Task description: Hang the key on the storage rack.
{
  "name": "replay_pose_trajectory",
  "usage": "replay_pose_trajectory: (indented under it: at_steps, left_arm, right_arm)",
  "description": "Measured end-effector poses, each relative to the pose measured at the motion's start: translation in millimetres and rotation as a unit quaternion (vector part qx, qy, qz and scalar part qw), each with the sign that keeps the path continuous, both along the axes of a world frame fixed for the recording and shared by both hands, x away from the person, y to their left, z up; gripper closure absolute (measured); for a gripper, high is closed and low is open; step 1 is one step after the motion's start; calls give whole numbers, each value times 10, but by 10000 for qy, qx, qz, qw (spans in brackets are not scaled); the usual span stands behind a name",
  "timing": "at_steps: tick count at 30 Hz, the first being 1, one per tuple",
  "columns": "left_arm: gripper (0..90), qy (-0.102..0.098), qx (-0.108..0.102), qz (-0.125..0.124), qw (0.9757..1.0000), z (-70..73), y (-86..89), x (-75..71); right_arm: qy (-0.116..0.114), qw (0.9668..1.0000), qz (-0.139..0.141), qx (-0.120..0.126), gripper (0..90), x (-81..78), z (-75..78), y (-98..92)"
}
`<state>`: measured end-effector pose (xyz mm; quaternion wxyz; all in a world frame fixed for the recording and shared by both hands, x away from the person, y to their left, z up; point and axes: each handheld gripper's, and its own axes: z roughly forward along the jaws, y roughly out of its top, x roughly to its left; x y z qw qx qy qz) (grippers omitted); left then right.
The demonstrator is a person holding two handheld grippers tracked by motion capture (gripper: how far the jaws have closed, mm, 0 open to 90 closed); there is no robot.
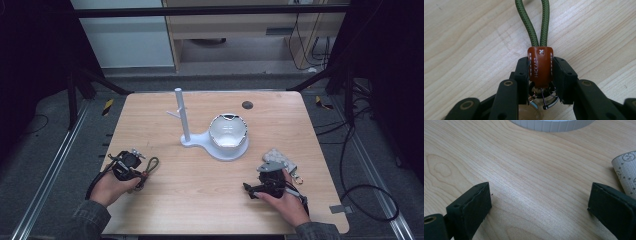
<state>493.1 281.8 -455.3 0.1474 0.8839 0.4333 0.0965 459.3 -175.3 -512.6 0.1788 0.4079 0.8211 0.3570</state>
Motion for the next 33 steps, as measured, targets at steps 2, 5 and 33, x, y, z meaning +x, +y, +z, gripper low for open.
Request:
replay_pose_trajectory:
  at_steps: [2,5,33]
  left_arm:
    - [662,-93,-51,-6,9999,27,2,-27]
    - [662,-315,-151,-55,9994,97,14,-94]
    - [663,-1998,-1281,61,9714,454,137,-353]
  right_arm:
    - [-1,10000,1,0,48,0,0,0]
    - [0,10000,2,-1,47,0,0,0]
    - [8,10000,1,8,47,-1,0,0]
